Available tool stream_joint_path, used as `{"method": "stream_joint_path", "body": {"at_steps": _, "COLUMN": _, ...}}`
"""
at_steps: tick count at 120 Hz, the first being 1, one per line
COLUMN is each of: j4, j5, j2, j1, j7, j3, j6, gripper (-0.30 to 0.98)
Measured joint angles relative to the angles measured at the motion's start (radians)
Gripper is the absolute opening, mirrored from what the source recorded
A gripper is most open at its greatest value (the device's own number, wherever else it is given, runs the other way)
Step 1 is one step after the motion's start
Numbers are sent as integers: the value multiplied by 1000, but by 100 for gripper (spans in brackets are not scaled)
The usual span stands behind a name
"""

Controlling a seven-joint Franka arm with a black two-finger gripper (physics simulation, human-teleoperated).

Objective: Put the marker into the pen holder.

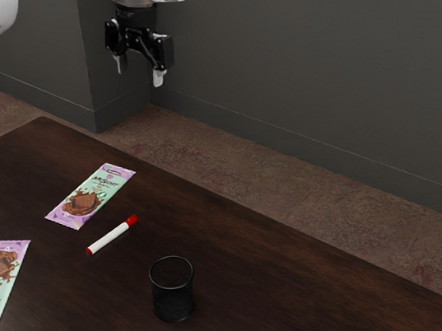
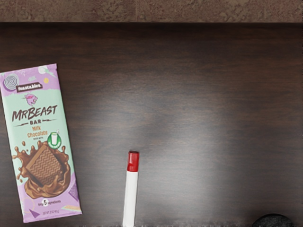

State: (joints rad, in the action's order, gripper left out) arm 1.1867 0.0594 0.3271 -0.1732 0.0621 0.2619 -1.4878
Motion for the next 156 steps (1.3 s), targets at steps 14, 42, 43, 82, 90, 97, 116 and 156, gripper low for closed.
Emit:
{"method": "stream_joint_path", "body": {"at_steps": 14, "j4": -4, "j5": 2, "j2": 2, "j1": 0, "j7": 14, "j3": -5, "j6": 2, "gripper": 68}}
{"method": "stream_joint_path", "body": {"at_steps": 42, "j4": -18, "j5": -4, "j2": 207, "j1": 28, "j7": 34, "j3": -3, "j6": -134, "gripper": 68}}
{"method": "stream_joint_path", "body": {"at_steps": 43, "j4": -17, "j5": -5, "j2": 219, "j1": 31, "j7": 34, "j3": -1, "j6": -140, "gripper": 68}}
{"method": "stream_joint_path", "body": {"at_steps": 82, "j4": 172, "j5": -9, "j2": 306, "j1": 109, "j7": 105, "j3": 7, "j6": -327, "gripper": 68}}
{"method": "stream_joint_path", "body": {"at_steps": 90, "j4": 371, "j5": -1, "j2": 214, "j1": 105, "j7": 139, "j3": 3, "j6": -428, "gripper": 68}}
{"method": "stream_joint_path", "body": {"at_steps": 97, "j4": 484, "j5": 3, "j2": 160, "j1": 91, "j7": 165, "j3": -4, "j6": -509, "gripper": 68}}
{"method": "stream_joint_path", "body": {"at_steps": 116, "j4": 722, "j5": 4, "j2": 60, "j1": 43, "j7": 219, "j3": -7, "j6": -719, "gripper": 68}}
{"method": "stream_joint_path", "body": {"at_steps": 156, "j4": 808, "j5": 32, "j2": 85, "j1": 14, "j7": 275, "j3": -3, "j6": -852, "gripper": 63}}
